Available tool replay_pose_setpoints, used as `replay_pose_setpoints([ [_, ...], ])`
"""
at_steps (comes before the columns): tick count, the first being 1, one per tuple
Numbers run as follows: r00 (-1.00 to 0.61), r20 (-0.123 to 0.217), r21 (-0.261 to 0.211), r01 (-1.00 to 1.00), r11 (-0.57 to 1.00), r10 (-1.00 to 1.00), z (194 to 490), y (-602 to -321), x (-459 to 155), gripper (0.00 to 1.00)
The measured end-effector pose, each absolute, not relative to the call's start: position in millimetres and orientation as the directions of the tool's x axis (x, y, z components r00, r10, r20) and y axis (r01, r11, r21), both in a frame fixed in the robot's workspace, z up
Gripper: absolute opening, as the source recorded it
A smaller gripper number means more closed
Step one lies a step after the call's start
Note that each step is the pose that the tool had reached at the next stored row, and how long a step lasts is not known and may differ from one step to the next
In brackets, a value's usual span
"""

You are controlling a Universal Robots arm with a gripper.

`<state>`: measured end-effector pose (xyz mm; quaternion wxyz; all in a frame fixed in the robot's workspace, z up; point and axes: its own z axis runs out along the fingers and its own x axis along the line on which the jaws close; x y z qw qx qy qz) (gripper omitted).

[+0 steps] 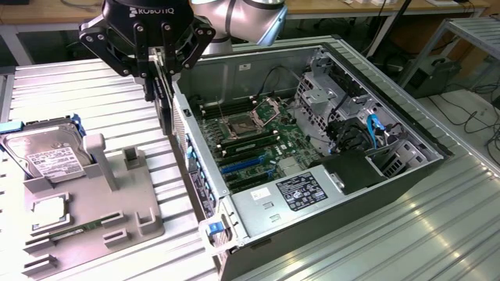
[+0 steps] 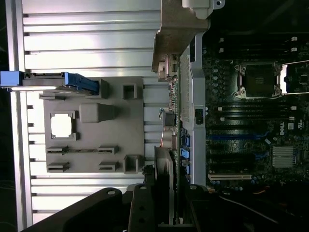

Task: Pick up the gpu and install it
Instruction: 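Pick up the gpu and move the gpu toward the slot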

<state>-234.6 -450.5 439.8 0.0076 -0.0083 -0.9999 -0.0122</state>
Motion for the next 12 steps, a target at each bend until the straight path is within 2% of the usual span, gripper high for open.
replay_pose_setpoints([
  [12,-1.0,0.015,0.024,0.017,1.0,0.017,439.5,-450.5,-228.9,0.27],
])
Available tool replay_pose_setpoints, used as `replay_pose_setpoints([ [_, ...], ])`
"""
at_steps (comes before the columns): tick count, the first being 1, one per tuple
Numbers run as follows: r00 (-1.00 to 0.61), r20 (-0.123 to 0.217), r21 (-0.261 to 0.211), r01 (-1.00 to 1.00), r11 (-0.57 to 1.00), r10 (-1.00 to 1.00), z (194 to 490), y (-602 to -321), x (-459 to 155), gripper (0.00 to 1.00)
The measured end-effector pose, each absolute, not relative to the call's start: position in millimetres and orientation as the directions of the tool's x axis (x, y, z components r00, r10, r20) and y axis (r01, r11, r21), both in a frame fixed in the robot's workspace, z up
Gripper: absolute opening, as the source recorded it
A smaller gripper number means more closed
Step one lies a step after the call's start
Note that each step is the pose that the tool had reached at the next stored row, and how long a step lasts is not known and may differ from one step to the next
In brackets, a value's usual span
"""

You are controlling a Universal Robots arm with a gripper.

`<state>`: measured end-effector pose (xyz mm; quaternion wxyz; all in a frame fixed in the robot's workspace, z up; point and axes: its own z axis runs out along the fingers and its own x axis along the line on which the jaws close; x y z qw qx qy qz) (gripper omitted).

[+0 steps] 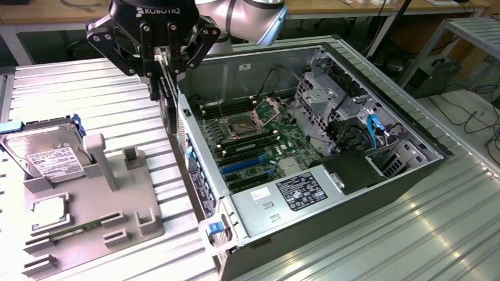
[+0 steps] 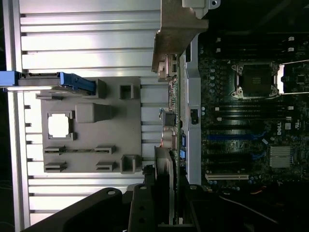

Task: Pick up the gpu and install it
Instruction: 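Pick up the gpu and move the gpu toward the slot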

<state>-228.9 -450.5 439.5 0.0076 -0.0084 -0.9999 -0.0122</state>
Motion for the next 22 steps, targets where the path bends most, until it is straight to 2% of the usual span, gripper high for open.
replay_pose_setpoints([
  [22,-1.0,0.015,0.024,0.017,1.0,0.016,439,-451,-218,0.27],
])
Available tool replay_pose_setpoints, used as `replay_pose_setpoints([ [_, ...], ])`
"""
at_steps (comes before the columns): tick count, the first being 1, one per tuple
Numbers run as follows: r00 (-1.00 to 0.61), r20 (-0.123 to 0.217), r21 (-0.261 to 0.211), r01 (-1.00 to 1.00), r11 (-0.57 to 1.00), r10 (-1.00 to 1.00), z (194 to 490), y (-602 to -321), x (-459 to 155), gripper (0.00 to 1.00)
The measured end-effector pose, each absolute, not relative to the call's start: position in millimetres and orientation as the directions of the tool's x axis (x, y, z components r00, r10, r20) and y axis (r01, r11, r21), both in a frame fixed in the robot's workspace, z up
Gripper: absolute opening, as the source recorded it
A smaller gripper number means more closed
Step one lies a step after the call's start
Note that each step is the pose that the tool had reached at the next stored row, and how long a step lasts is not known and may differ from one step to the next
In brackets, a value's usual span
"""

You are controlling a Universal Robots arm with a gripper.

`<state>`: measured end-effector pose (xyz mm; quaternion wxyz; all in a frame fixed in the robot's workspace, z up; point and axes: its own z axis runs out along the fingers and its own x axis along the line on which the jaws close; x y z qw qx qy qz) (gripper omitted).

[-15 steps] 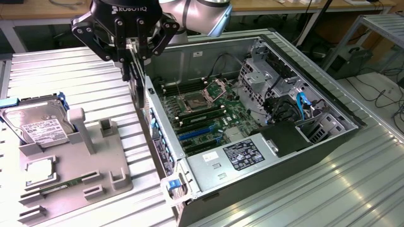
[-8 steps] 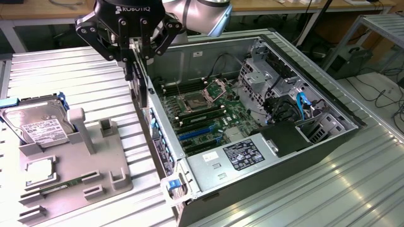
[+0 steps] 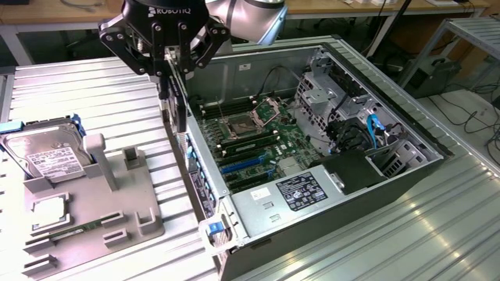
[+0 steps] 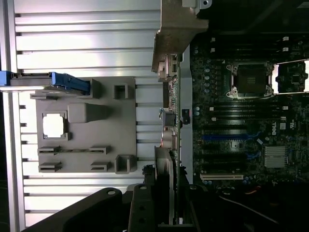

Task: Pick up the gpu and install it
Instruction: 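Pick up the gpu and move the gpu toward the slot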

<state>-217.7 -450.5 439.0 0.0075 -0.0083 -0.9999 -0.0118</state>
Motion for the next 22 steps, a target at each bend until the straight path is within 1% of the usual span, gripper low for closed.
replay_pose_setpoints([
  [22,-1.0,0.015,0.021,0.017,1.0,0.016,439,-451,-198,0.27],
])
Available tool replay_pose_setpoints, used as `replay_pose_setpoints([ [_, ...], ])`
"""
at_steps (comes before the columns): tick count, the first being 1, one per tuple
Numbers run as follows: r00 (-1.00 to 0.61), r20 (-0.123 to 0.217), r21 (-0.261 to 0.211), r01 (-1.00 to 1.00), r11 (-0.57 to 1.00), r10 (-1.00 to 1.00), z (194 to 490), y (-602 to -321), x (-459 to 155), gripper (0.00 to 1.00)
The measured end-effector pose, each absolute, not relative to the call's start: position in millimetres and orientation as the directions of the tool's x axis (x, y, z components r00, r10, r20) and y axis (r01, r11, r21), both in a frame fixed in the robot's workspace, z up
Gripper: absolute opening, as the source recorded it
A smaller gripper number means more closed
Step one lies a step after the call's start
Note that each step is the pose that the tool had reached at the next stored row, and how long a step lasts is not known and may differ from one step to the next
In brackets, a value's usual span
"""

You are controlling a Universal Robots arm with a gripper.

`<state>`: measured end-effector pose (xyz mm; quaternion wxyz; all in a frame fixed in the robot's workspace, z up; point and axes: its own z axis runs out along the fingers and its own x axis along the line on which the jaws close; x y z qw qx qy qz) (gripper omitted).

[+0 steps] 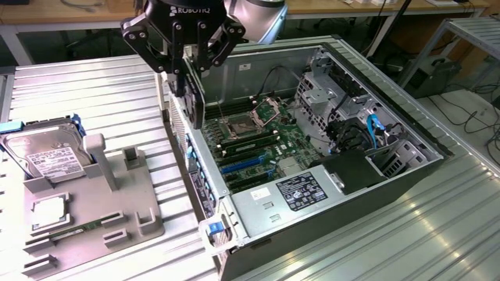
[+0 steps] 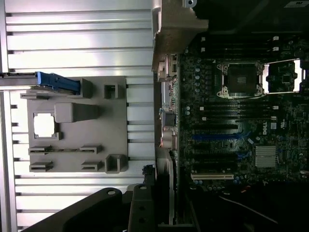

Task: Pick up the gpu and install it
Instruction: 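Pick up the gpu and move the gpu toward the slot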

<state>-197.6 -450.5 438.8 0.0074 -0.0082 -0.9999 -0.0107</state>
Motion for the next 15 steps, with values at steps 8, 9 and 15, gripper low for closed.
replay_pose_setpoints([
  [8,-1.0,0.015,0.021,0.016,1.0,0.015,438.6,-450.5,-191.7,0.27],
  [9,-1.0,0.015,0.021,0.015,1.0,0.015,438.7,-450.5,-191.1,0.27],
  [15,-1.0,0.015,0.021,0.015,1.0,0.014,438.6,-450.5,-186.8,0.27],
])
